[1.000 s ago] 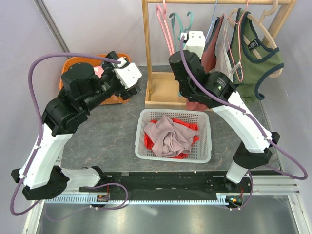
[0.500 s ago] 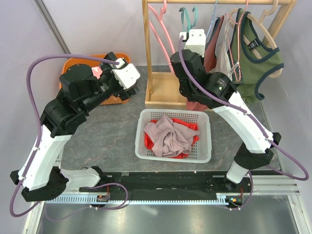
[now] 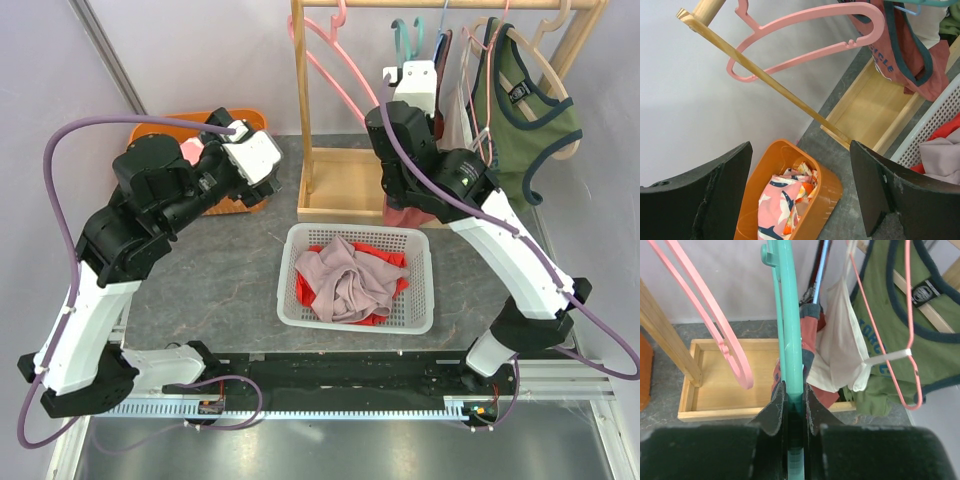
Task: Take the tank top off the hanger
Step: Place the hanger at the clothesline.
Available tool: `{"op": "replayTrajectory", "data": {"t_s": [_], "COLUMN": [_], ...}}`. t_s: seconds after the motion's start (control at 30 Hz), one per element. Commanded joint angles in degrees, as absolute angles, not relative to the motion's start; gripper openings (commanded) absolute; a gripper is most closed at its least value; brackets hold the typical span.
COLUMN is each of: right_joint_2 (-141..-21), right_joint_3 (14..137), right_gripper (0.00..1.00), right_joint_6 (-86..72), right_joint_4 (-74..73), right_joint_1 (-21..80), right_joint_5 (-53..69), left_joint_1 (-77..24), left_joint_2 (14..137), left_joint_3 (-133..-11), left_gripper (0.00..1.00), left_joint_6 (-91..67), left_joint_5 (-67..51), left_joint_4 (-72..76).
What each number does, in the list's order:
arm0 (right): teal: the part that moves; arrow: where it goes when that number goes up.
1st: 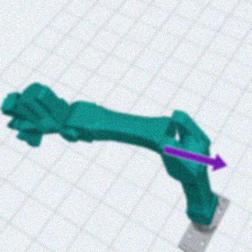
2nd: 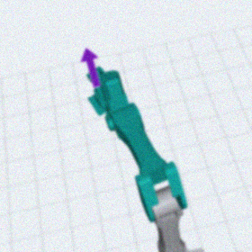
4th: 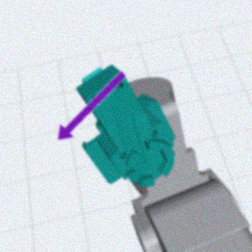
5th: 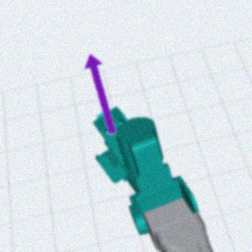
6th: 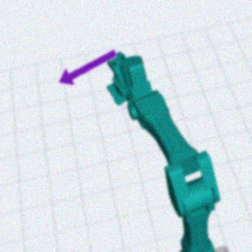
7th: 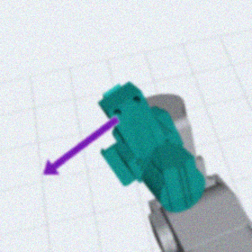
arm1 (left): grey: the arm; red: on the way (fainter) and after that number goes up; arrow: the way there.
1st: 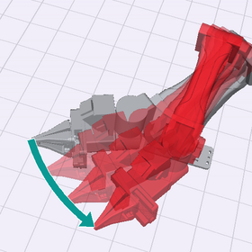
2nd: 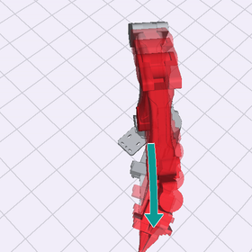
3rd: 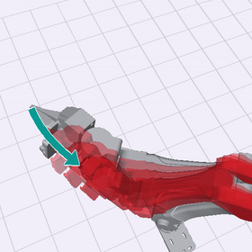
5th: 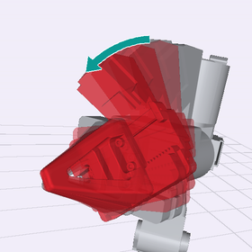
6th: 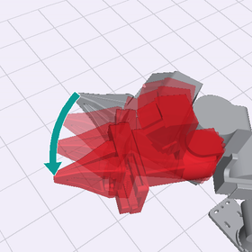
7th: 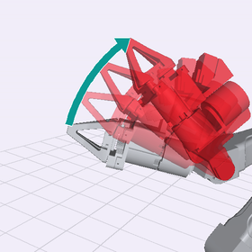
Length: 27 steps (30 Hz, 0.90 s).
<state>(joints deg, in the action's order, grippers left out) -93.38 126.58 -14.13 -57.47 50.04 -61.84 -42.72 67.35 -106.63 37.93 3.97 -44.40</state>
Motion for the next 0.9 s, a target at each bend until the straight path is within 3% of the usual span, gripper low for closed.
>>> {"op": "replayTrajectory", "data": {"t_s": [0.0,0.07,0.43,0.87], "right_joint_2": [-92.0,-92.0,-91.4,-99.7], "right_joint_3": [126.2,124.4,114.3,125.4], "right_gripper": [0.0,0.0,0.0,0.0], "right_joint_6": [-8.4,-4.2,15.9,16.8], "right_joint_4": [-50.0,-44.2,-19.3,-21.4], "right_joint_1": [47.6,46.2,42.5,39.1], "right_joint_5": [-54.9,-48.5,-45.1,-39.0], "left_joint_1": [-42.5,-42.5,-42.5,-42.5], "left_joint_2": [66.3,66.4,66.0,66.3], "left_joint_3": [-106.8,-107.0,-106.6,-107.1], "left_gripper": [0.86,0.86,0.84,0.81], "left_joint_6": [36.2,36.0,36.3,36.2], "left_joint_5": [3.6,3.4,3.7,3.5], "left_joint_4": [-41.9,-41.9,-41.9,-42.0]}}
